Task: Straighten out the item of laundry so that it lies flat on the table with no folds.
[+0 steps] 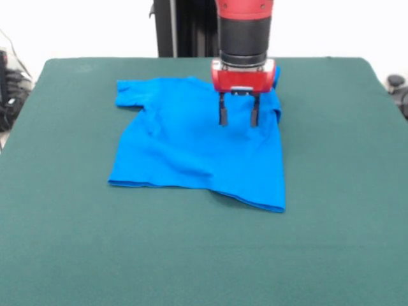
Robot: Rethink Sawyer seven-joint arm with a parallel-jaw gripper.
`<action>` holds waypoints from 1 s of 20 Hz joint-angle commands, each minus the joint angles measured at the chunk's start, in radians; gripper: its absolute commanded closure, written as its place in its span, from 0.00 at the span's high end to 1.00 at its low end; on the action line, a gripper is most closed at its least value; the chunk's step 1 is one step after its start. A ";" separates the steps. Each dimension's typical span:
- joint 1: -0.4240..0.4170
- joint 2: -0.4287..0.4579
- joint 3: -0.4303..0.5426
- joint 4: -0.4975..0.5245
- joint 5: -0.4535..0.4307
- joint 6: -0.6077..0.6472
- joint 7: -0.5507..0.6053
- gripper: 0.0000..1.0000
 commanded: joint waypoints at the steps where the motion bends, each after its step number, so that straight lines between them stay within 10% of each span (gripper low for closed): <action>1: -0.040 0.112 0.187 0.079 -0.100 -0.092 0.103 1.00; 20: -0.004 0.029 0.152 0.131 -0.143 -0.095 0.165 1.00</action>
